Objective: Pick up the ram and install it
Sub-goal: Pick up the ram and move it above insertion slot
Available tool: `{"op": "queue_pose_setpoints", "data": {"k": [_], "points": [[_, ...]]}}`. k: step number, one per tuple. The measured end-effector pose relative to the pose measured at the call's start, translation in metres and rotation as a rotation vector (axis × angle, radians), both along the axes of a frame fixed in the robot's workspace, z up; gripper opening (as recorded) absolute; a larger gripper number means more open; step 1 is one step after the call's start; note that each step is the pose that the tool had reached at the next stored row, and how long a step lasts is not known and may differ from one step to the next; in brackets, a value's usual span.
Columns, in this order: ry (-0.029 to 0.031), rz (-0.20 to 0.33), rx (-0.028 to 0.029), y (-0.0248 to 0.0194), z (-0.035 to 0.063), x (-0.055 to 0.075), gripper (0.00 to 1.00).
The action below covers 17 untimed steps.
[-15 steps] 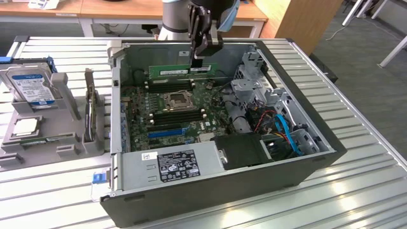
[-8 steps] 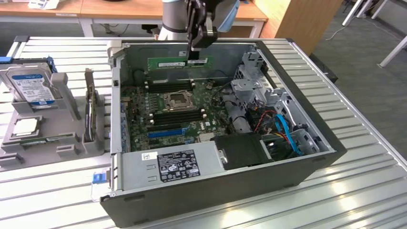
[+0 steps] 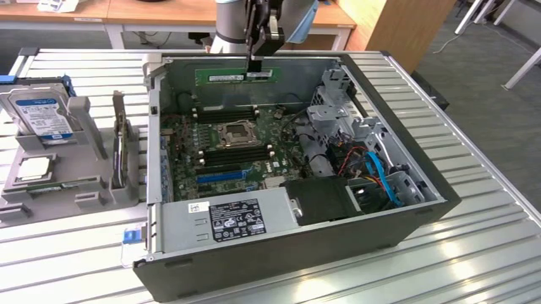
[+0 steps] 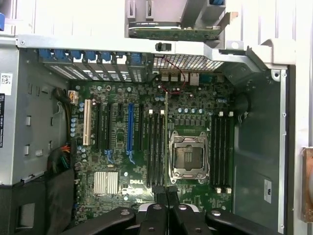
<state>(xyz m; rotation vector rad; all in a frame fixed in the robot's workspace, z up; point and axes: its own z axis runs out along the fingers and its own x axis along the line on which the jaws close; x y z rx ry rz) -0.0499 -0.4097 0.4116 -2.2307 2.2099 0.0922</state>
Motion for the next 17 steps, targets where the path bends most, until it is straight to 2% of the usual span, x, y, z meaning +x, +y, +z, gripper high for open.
{"op": "queue_pose_setpoints", "data": {"k": [6,17], "points": [[-0.0001,0.0,0.0003,0.0001,-0.002,0.0,0.11],[-0.0001,0.0,0.0002,0.0001,-0.0214,0.0,0.11]]}}
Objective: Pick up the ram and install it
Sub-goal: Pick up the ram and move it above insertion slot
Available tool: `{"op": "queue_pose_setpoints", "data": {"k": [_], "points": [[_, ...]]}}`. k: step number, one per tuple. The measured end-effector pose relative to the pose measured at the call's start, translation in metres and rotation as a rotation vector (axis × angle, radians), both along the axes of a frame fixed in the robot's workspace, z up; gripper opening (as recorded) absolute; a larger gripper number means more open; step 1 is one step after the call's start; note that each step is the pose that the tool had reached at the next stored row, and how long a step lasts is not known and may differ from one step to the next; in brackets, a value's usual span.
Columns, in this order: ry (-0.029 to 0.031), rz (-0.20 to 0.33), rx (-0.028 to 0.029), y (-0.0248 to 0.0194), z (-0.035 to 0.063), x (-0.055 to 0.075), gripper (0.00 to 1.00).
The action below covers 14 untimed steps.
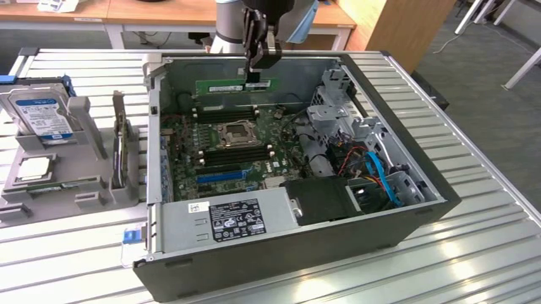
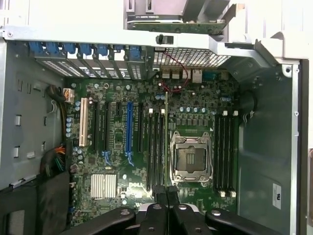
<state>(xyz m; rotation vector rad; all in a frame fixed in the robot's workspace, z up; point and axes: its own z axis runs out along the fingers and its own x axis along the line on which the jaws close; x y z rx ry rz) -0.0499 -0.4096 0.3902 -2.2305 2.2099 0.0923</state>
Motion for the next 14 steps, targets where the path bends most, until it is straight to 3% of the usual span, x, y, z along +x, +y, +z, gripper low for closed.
{"op": "queue_pose_setpoints", "data": {"k": [5,10,14], "points": [[0.0,0.0,0.0,0.0,-0.0078,0.0,0.11],[-0.0001,0.0,0.0001,0.0,-0.0081,0.0007,0.11],[0.0005,0.0,0.0,-0.0001,-0.0084,0.0095,0.11]]}}
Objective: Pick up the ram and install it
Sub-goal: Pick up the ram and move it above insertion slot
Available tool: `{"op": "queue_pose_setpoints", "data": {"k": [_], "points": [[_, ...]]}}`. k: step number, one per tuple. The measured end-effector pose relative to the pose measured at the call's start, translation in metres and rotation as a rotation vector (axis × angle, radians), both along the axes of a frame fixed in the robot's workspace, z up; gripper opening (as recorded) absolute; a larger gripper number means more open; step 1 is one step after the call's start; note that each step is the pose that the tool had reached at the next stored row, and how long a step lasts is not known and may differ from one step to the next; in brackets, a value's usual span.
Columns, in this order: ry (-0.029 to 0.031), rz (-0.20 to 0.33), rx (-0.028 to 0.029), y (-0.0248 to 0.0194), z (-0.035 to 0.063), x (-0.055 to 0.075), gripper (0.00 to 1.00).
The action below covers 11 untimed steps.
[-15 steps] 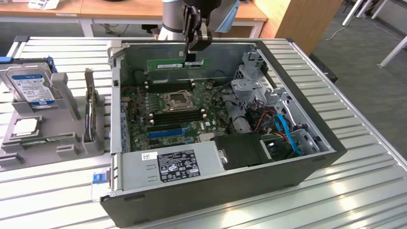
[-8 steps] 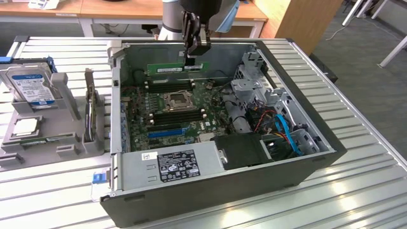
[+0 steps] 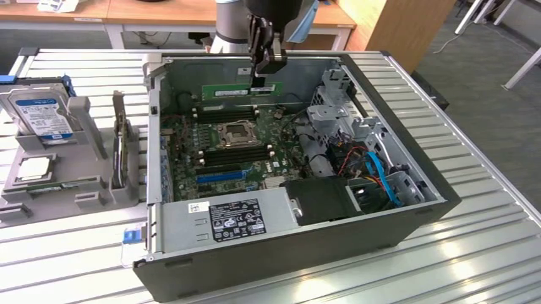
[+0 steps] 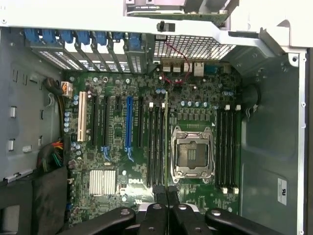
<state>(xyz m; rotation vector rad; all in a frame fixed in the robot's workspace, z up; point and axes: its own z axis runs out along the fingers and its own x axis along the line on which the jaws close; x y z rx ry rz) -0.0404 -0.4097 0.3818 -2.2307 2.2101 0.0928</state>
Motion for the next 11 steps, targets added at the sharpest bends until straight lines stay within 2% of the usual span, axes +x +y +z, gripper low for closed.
{"op": "queue_pose_setpoints", "data": {"k": [3,11], "points": [[-0.0002,0.0,0.0003,0.0001,-0.0012,0.0,0.11],[-0.0001,0.0,0.0,0.0,-0.015,0.0,0.11]]}}
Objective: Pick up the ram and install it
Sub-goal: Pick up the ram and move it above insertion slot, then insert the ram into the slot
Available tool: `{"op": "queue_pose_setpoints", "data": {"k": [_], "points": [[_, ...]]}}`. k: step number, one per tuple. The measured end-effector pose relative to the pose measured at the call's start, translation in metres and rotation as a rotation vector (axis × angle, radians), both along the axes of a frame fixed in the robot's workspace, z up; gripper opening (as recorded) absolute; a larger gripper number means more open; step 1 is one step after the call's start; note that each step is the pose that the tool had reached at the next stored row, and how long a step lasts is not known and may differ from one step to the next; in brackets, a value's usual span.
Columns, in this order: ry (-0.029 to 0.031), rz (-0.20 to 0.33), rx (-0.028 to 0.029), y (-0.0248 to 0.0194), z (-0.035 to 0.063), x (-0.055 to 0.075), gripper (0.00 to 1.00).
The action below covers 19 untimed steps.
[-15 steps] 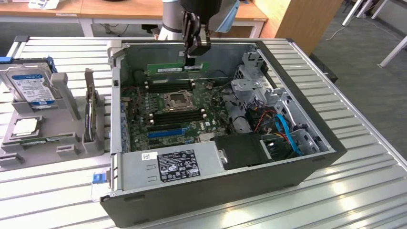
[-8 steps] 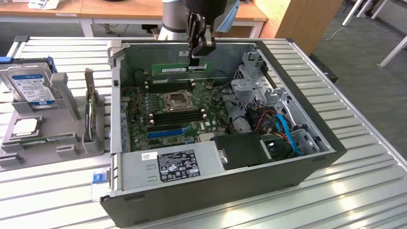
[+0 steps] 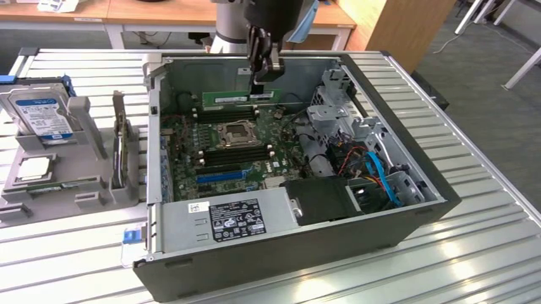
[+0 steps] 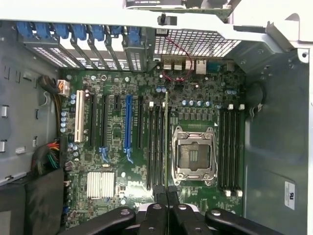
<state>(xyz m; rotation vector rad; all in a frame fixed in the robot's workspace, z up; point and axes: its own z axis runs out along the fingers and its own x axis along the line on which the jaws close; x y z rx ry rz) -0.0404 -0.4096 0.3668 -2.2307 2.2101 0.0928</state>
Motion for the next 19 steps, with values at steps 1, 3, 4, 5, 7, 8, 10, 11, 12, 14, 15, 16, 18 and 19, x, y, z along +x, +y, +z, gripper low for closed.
{"op": "queue_pose_setpoints", "data": {"k": [1,3,4,5,7,8,10,11,12,14,15,16,18,19], "points": [[0.0,0.0,0.0,0.0,-0.0018,0.0,0.11],[0.0,0.0,0.0,0.0,-0.0054,0.0,0.11],[0.0,0.0,0.0001,0.0,-0.0073,0.0,0.11],[0.0,0.0,0.0001,0.0,-0.0091,0.0,0.11],[0.0001,0.0,-0.0002,0.0,-0.0107,0.0,0.11],[0.0001,0.0,-0.0002,0.0,-0.0108,0.0,0.11],[0.0,0.0,0.0,0.0,-0.0108,0.0,0.11],[0.0,0.0,0.0,0.0,-0.0108,0.0,0.11],[0.0,0.0,0.0,0.0,-0.0109,0.0,0.11],[0.0,0.0,0.0,0.0,-0.0109,0.0,0.11],[0.0,0.0,0.0,0.0,-0.0109,0.0,0.11],[0.0,0.0,0.0,0.0,-0.0109,0.0,0.11],[0.0,0.0,0.0,0.0,-0.0109,0.0,0.11],[0.0,0.0,0.0,0.0,-0.0109,0.0,0.11]]}}
